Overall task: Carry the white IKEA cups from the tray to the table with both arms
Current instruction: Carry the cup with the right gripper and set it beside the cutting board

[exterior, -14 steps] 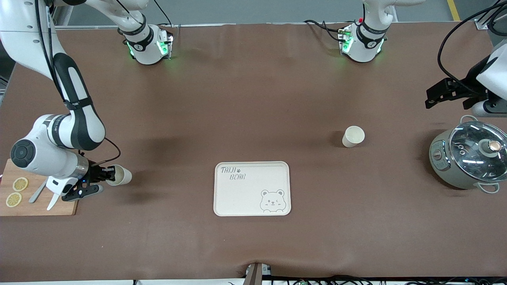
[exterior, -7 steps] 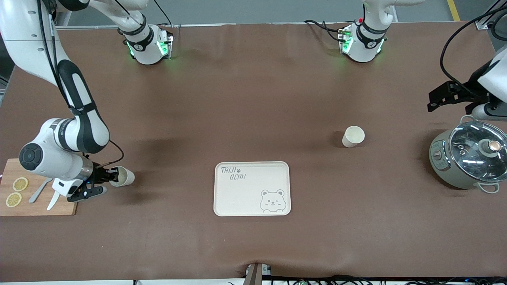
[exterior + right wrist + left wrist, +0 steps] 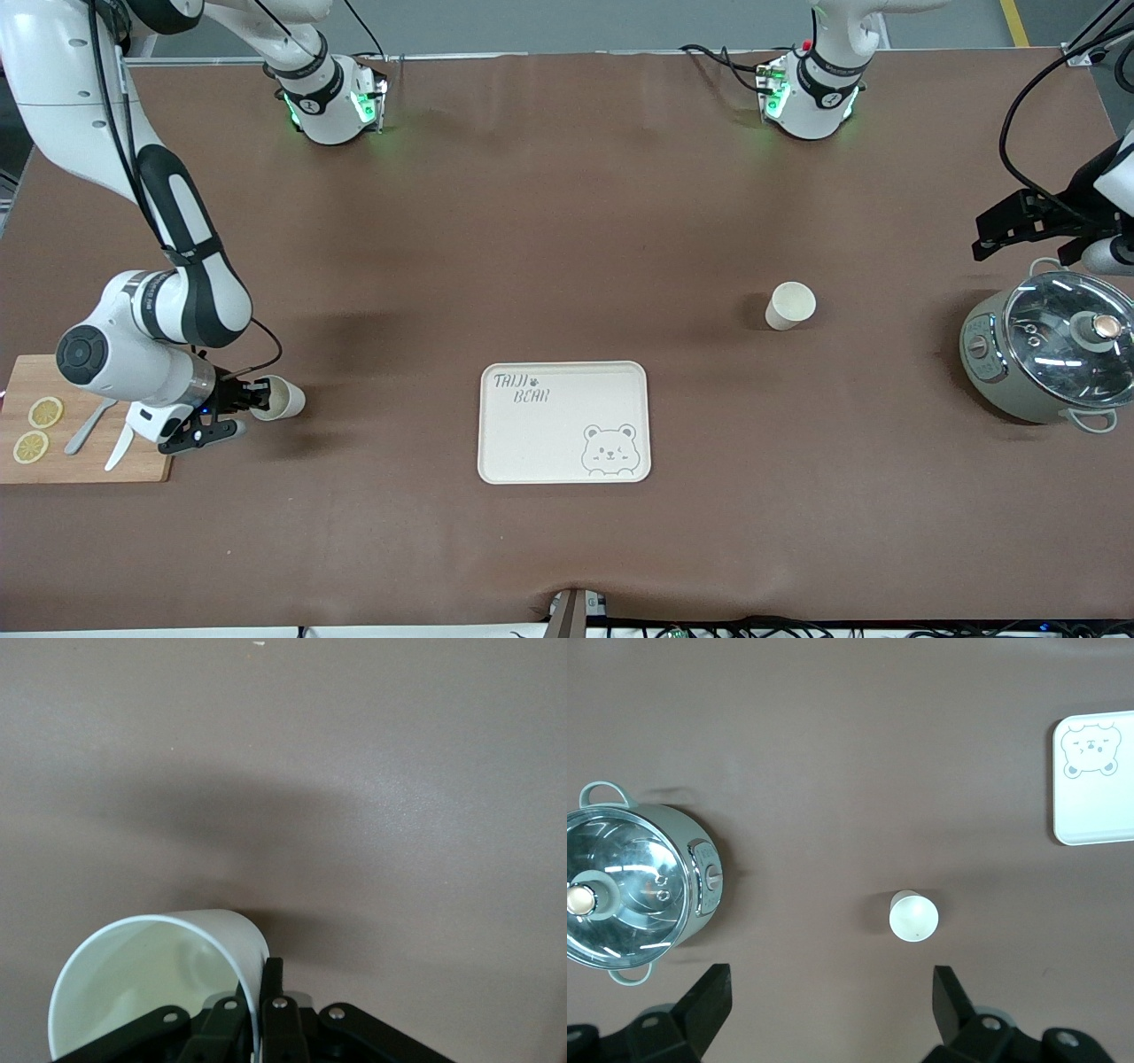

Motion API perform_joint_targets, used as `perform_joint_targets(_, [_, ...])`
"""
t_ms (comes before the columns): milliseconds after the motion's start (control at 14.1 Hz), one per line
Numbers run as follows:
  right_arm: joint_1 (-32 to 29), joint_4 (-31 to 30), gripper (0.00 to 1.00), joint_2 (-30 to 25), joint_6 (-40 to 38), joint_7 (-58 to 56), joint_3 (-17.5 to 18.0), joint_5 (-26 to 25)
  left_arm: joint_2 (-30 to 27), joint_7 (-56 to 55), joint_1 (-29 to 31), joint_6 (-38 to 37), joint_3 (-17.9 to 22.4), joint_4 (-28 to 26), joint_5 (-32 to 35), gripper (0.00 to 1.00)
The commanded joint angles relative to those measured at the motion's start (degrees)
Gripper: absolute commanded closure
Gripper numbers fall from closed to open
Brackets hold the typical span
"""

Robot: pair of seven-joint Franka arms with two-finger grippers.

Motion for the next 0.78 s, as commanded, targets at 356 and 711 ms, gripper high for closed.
perform_joint_targets(356, [-1.2, 0.7, 0.09, -0.3, 0.2, -0.2, 0.9, 0.7, -0.3, 0.8, 0.1, 2.1, -0.3, -0.5, -0.5, 0.0])
perform_joint_targets(711, [-1.1, 4.4, 0.0, -2.2, -4.8, -0.1, 0.9, 0.7, -0.2, 0.9, 0.1, 2.2, -0.3, -0.5, -0.4, 0.0])
